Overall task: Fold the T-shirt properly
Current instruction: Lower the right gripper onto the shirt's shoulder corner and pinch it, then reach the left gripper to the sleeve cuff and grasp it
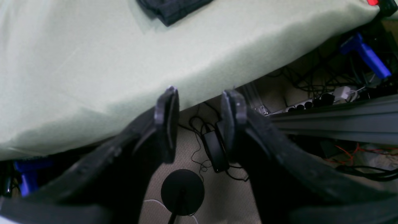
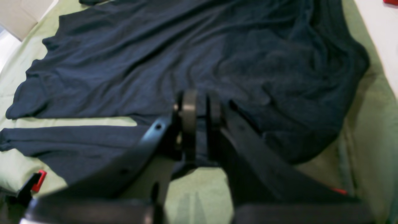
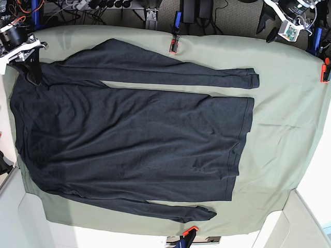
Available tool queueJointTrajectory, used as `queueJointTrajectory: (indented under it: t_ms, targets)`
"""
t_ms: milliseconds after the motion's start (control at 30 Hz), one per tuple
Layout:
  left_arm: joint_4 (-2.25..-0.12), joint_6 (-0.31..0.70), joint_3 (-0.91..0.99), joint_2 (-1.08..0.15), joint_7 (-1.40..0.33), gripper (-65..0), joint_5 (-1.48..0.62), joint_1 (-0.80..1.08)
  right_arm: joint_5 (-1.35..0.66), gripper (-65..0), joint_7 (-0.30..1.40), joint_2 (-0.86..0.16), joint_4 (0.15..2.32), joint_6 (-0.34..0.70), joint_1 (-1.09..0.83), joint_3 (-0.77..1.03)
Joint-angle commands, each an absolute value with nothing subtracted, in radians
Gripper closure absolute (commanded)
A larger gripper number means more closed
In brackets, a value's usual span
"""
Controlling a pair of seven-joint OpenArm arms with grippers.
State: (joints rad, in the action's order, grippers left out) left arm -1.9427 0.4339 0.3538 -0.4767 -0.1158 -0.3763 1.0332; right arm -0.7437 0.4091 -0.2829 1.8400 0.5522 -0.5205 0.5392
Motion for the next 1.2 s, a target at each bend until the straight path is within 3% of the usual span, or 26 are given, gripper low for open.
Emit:
queueJointTrajectory:
  t_ms: [0,333,400,500,533,667,867,967,1167]
  targets:
    - [-1.956,0.431,0.361,-0.485,-0.094,-25.8,-0.385,1.045,-0.748,-5.1,0.382,-0.297,1.856,0.554,-0.521,0.548]
    - [-1.956,0.431,0.361,-0.485,-0.095,-25.8,-0.384,1.045,-0.688,-5.4,0.414,-0.296,1.856,0.554,-0.521,0.548]
    - [-1.956,0.431,0.361,-0.485,-0.094,-25.8,-0.384,1.044,-0.637,-14.6,0.416,-0.296,1.856,0.555,-0.521,0.548]
    - [-1.956,0.432,0.361,-0.485,-0.094,-25.8,-0.384,1.044,-0.593,-39.5,0.416,-0.296,1.856,0.553,-0.521,0.548]
    - [-1.956,0.432,0.361,-0.485,-0.095,-25.8,-0.384,1.044,-0.587,-44.1,0.416,-0.297,1.856,0.553,-0.521,0.548]
    - [-1.956,0.432,0.361,-0.485,-0.127,-25.8,-0.385,1.038,-0.587,-44.6,0.416,-0.297,1.856,0.545,-0.521,0.548]
    - [-1.965,0.432,0.366,-0.494,-0.452,-25.8,-0.481,0.904,-0.607,-44.6,0.499,-0.307,1.856,0.466,-0.485,0.599]
    - [-1.965,0.46,0.381,-0.526,-0.506,-25.9,-0.568,0.841,-0.622,-44.6,0.537,-0.324,1.856,0.445,-0.47,0.655]
    - [-1.965,0.531,0.387,-0.582,-0.506,-38.6,-0.654,0.765,-0.616,-44.6,0.585,-0.368,1.852,0.414,-0.471,0.694]
